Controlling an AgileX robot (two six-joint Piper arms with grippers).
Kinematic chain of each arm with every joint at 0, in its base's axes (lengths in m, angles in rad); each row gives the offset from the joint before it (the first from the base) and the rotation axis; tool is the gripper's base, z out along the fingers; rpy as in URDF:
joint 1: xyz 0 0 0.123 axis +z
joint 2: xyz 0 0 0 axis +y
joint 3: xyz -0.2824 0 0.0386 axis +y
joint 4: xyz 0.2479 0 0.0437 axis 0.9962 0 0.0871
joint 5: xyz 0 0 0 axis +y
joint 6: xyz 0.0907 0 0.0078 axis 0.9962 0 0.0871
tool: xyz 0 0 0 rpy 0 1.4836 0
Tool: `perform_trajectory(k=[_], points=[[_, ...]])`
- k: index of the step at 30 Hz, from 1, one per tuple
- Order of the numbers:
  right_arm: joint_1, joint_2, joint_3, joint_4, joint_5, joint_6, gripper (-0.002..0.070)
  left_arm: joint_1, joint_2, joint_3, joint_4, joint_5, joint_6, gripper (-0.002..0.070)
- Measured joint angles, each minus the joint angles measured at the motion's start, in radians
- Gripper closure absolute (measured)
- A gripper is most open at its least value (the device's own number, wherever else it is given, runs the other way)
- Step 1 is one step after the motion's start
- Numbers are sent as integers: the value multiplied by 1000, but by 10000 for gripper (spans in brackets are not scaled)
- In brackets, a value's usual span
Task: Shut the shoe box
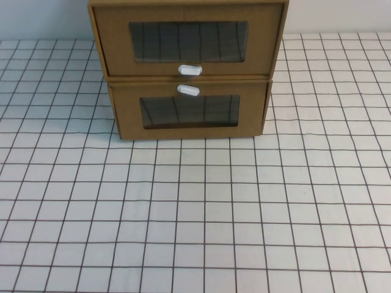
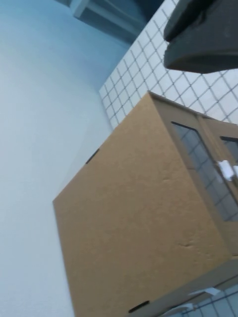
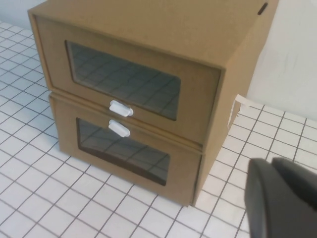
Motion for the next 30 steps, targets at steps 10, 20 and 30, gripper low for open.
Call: perform_trajectory(k=[10,20,30], points=[[0,-188,199,11,-7,0,689,0,-344,570,21,-74,118,680],[0,-425,355,11,-8,0,689,0,-702,1184,109,-297,156,680],[-2,-674,532,-14,4,54,689,0,-1070,1566,125,-431,93,680]])
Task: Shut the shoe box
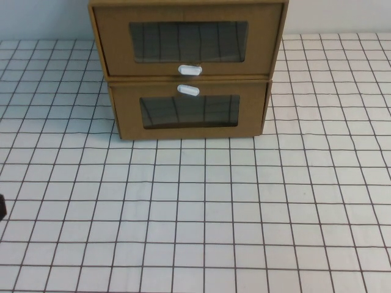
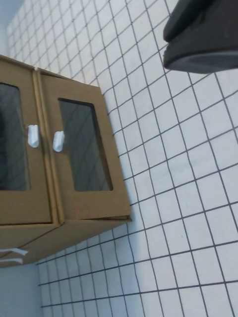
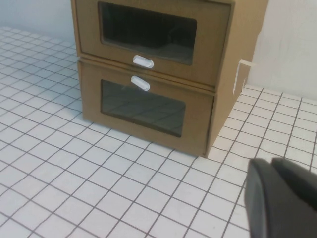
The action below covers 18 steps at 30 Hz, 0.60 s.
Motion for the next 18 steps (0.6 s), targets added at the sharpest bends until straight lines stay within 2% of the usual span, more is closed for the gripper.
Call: perform_trajectory(k=[5,9,13,18], points=[[0,-102,51,-12,11,19,689,0,-180,62,23,-23,-71,680],[0,-133,124,-52,7,21,689,0,-277,105,138,-62,-97,680],[0,-133,206,-66,-63,21,689,0,-293,161,270,-101,-139,680],[0,-133,242,-68,-158,21,689,0,-293,200,307,-170,-163,680]])
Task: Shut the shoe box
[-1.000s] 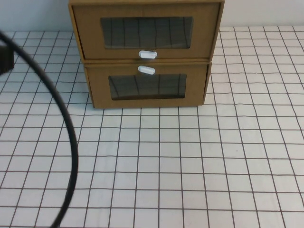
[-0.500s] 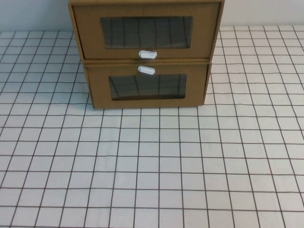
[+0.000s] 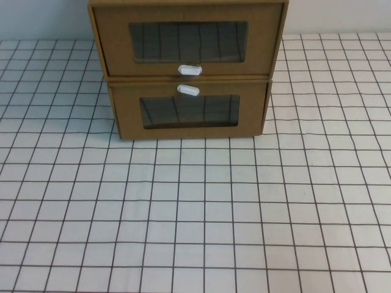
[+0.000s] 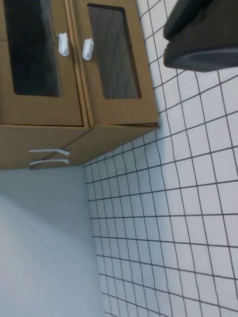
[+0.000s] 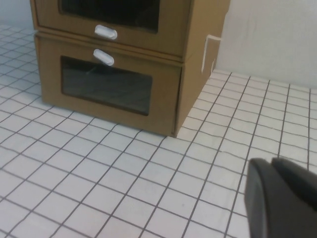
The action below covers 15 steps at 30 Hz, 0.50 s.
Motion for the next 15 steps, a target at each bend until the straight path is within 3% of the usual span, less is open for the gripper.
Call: perform_trajectory(k=[15], points=[[0,0,0,18,-16,0,689,0,0,4,6,-17,-8,680]])
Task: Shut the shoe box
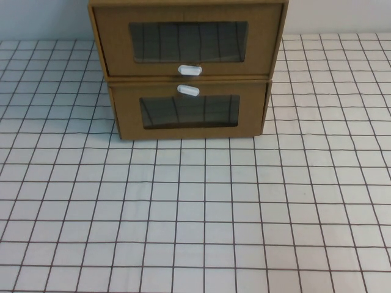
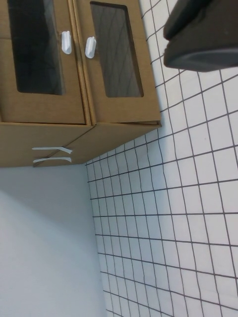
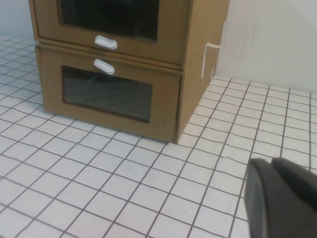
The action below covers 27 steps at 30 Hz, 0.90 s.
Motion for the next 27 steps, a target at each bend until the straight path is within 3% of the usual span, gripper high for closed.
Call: perform_trajectory(k=[22,27], points=[[0,0,0,3,0,0,689,0,0,3,0,-22,0,680],[0,0,0,3,0,0,689,0,0,108,4,-231,0,680]])
